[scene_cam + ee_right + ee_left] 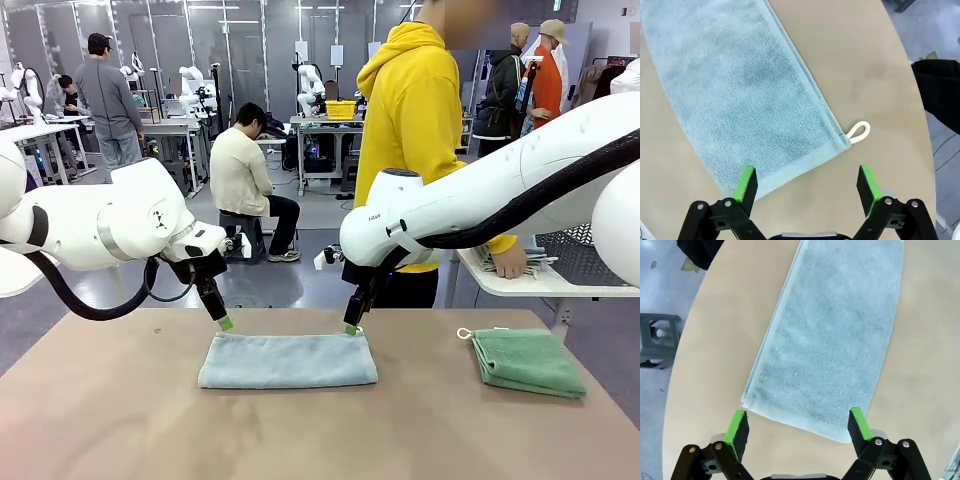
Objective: Fold the towels and place them in the basket.
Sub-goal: When a person lays out a Towel with hook on the table, fold it in half twice.
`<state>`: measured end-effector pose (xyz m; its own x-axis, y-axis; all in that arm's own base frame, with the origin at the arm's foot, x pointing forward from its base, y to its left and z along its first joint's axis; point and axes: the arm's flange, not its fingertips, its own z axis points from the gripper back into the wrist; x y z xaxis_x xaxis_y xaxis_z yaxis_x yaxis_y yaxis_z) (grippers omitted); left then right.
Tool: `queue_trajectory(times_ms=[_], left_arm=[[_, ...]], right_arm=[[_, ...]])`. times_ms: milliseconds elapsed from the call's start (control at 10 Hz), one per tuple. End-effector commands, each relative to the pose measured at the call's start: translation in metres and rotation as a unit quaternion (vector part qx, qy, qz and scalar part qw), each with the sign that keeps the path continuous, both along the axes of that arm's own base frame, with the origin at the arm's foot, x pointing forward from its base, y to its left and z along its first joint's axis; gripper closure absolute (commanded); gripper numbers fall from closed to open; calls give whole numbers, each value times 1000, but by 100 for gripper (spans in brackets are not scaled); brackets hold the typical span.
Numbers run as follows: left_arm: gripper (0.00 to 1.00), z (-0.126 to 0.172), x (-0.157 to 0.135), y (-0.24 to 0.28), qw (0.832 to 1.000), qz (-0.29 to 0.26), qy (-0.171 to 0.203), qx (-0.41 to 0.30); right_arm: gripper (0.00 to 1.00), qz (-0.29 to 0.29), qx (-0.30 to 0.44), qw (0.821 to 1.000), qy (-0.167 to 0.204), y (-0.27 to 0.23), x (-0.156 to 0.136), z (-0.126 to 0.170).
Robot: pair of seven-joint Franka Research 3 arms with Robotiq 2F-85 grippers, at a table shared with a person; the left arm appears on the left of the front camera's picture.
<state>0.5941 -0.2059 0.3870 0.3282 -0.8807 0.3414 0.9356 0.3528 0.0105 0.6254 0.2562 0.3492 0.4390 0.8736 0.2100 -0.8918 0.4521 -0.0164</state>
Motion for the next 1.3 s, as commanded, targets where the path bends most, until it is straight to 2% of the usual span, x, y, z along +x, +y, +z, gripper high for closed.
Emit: queue_trajectory(times_ms=[0, 500, 600, 800, 900, 1200], left_arm=[[0, 3, 4, 0, 1000, 1, -4, -1], [0, 3, 1, 0, 1000, 0, -2, -1], [0, 13, -7, -3, 1000, 21, -8, -12], [0, 25, -35, 7, 998, 66, -10, -10], [0, 30, -49, 17, 995, 95, 7, -13], [0, 41, -99, 45, 989, 137, 19, -57]], right_arm=[[0, -1, 0, 1000, -1, 0, 1, 0], [0, -1, 0, 1000, -1, 0, 1, 0], [0, 0, 0, 1000, 0, 0, 0, 0], [0, -67, -14, 998, -7, 0, -22, 4], [0, -114, -14, 993, -16, -2, -30, 6], [0, -241, -9, 970, -34, -1, -54, 11]])
